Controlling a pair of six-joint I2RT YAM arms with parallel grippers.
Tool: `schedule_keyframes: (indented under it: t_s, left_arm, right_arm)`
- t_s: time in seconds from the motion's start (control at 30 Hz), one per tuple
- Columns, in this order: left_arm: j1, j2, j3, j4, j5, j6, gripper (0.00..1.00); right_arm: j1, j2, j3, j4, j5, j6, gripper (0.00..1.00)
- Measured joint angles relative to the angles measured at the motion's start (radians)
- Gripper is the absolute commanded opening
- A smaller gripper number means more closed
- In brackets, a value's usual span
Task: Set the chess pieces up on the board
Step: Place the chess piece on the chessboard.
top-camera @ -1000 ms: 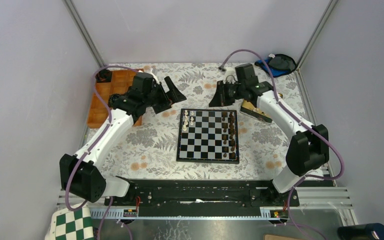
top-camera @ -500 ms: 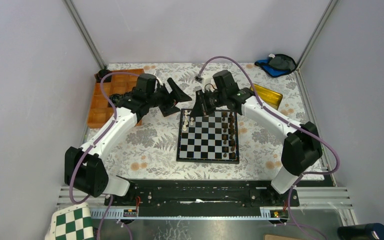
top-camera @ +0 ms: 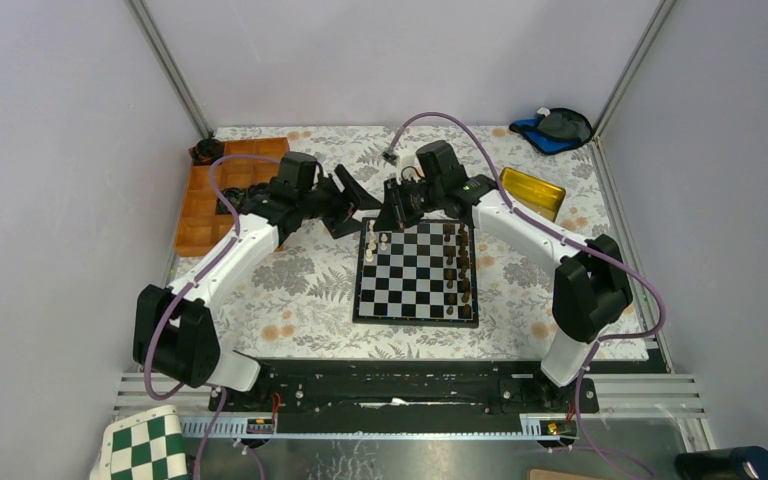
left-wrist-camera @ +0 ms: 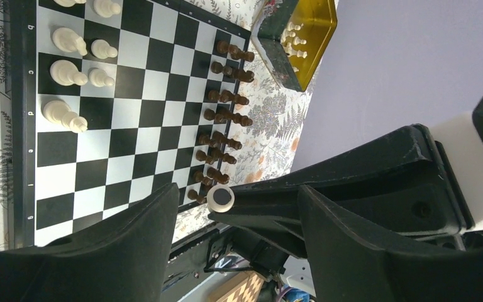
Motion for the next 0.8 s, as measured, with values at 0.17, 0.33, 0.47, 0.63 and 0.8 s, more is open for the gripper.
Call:
schedule_keyframes:
  t_s: [0.17, 0.33, 0.47, 0.63, 0.8]
  left_arm:
    - [0.001, 0.008, 0.0, 0.0, -0.004, -0.005, 0.62]
    - [0.002, 0.026, 0.0, 0.0, -0.004, -0.006, 0.5]
    - [0.002, 0.044, 0.001, -0.001, -0.003, -0.003, 0.46]
    - [0.002, 0.054, 0.002, -0.003, -0.001, -0.001, 0.45]
    - [0.002, 0.056, 0.002, -0.003, 0.0, -0.001, 0.43]
  right_arm:
    - [0.006, 0.011, 0.012, 0.002, 0.005, 0.0, 0.0]
    - [0.01, 0.03, 0.019, 0.001, 0.009, 0.0, 0.0]
    - [0.01, 0.037, 0.019, -0.002, 0.025, -0.001, 0.0]
    - [0.01, 0.04, 0.019, -0.005, 0.034, -0.003, 0.0]
    - [0.01, 0.04, 0.019, -0.005, 0.038, -0.003, 0.0]
